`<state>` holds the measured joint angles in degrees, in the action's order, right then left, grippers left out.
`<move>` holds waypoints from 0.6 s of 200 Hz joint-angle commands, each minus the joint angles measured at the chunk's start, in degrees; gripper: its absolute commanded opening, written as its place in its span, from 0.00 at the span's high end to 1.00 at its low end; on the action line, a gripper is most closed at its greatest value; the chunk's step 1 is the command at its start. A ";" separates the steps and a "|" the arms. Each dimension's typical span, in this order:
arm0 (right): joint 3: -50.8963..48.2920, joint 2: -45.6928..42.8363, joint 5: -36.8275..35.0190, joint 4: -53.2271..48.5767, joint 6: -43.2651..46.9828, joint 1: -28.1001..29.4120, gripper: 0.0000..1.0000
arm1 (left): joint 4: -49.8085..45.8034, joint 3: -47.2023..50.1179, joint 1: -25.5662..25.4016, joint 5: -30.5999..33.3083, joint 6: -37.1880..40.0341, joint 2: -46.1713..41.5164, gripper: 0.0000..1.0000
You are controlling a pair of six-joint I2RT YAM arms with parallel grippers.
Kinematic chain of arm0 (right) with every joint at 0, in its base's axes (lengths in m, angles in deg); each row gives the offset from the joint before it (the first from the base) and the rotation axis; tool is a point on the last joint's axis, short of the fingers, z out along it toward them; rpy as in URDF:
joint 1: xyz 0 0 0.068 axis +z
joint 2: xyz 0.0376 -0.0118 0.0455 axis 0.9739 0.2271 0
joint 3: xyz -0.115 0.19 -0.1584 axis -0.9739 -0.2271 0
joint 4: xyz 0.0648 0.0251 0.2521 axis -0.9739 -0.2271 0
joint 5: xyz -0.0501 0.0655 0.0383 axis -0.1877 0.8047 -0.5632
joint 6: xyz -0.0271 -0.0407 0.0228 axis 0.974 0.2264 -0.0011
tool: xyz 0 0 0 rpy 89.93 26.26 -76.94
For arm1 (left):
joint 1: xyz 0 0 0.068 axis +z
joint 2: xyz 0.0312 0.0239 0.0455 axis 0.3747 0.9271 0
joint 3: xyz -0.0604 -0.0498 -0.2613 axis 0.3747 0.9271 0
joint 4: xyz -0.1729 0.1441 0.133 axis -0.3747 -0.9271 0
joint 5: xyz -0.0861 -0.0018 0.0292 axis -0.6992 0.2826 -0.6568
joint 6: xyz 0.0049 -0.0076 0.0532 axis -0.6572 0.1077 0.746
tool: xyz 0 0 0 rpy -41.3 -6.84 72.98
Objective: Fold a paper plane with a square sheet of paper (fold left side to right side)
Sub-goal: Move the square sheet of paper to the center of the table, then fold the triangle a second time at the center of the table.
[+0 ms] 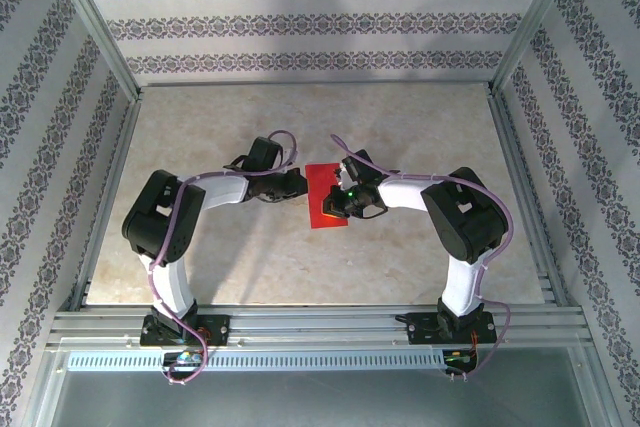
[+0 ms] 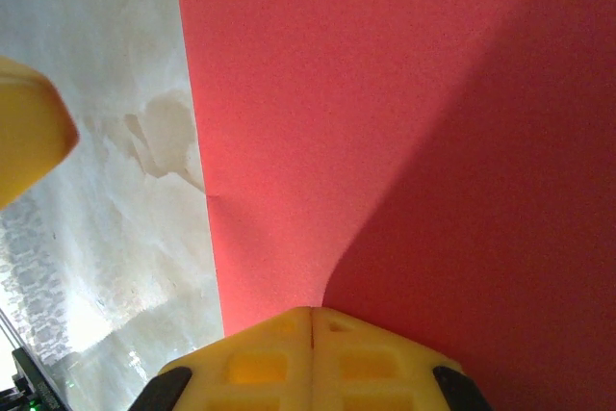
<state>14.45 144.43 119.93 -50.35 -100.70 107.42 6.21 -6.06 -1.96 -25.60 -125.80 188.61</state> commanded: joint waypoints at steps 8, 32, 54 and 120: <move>-0.12 1.13 -2.58 -1.90 0.58 0.64 1.00 | 0.66 -2.42 -1.32 0.10 -0.72 2.34 0.98; 0.01 1.07 -2.40 -1.91 0.61 0.65 1.00 | -0.79 -3.32 -1.60 1.45 0.23 3.79 0.98; 0.15 1.08 -2.15 -1.99 0.61 0.74 1.00 | -1.27 -3.81 -1.62 1.35 0.70 5.37 0.98; 1.91 -4.36 0.50 -2.35 -0.67 0.48 0.87 | -4.96 -2.79 -2.50 3.40 3.55 7.34 0.98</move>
<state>14.67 144.08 119.95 -50.87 -101.07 107.50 5.71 -8.99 -3.25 -24.09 -124.84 194.70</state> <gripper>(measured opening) 0.093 0.064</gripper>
